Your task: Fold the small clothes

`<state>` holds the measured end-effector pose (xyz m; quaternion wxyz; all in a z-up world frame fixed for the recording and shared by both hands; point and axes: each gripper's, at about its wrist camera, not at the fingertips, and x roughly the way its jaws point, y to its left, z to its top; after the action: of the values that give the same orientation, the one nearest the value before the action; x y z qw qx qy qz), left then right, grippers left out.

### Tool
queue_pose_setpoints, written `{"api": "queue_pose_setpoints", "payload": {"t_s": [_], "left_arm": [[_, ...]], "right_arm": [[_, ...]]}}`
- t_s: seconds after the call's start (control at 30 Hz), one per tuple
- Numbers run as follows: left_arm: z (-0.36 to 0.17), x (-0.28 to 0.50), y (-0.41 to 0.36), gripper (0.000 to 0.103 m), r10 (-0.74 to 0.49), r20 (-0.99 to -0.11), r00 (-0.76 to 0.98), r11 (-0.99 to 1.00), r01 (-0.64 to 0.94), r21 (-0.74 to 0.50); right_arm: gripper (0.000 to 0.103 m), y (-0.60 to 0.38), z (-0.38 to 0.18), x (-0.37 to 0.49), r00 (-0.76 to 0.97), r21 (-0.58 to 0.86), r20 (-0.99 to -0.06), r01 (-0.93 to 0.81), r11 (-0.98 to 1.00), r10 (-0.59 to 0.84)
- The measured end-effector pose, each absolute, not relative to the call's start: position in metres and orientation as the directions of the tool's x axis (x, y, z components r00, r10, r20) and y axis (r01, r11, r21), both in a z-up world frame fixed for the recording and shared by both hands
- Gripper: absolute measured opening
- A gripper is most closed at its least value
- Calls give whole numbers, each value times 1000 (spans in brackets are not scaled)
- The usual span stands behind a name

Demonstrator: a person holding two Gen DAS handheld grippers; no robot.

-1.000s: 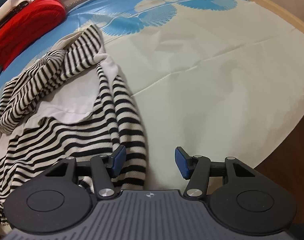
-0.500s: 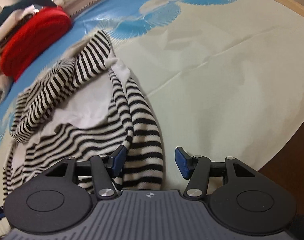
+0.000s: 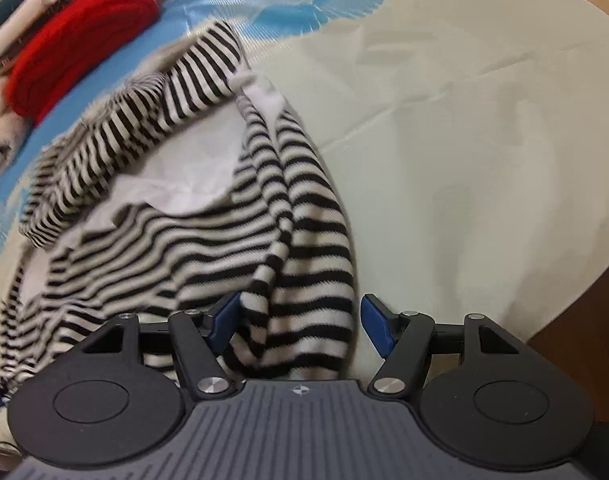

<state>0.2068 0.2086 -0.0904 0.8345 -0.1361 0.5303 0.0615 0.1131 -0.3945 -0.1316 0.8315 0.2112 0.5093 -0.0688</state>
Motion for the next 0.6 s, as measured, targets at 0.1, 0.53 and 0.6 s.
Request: {"api": "queue_pose_setpoints", "payload": {"t_s": [0.1, 0.53, 0.6], "left_arm": [[-82, 205, 216, 53, -37, -878, 478, 940, -280, -192], [-93, 199, 182, 2, -16, -912, 411, 992, -106, -66], [-87, 192, 176, 2, 13, -899, 439, 997, -72, -21]], "right_arm": [[67, -394, -131, 111, 469, 262, -879, 333, 906, 82], [10, -387, -118, 98, 517, 254, -851, 251, 934, 92], [9, -385, -108, 94, 552, 240, -830, 218, 946, 84]]}}
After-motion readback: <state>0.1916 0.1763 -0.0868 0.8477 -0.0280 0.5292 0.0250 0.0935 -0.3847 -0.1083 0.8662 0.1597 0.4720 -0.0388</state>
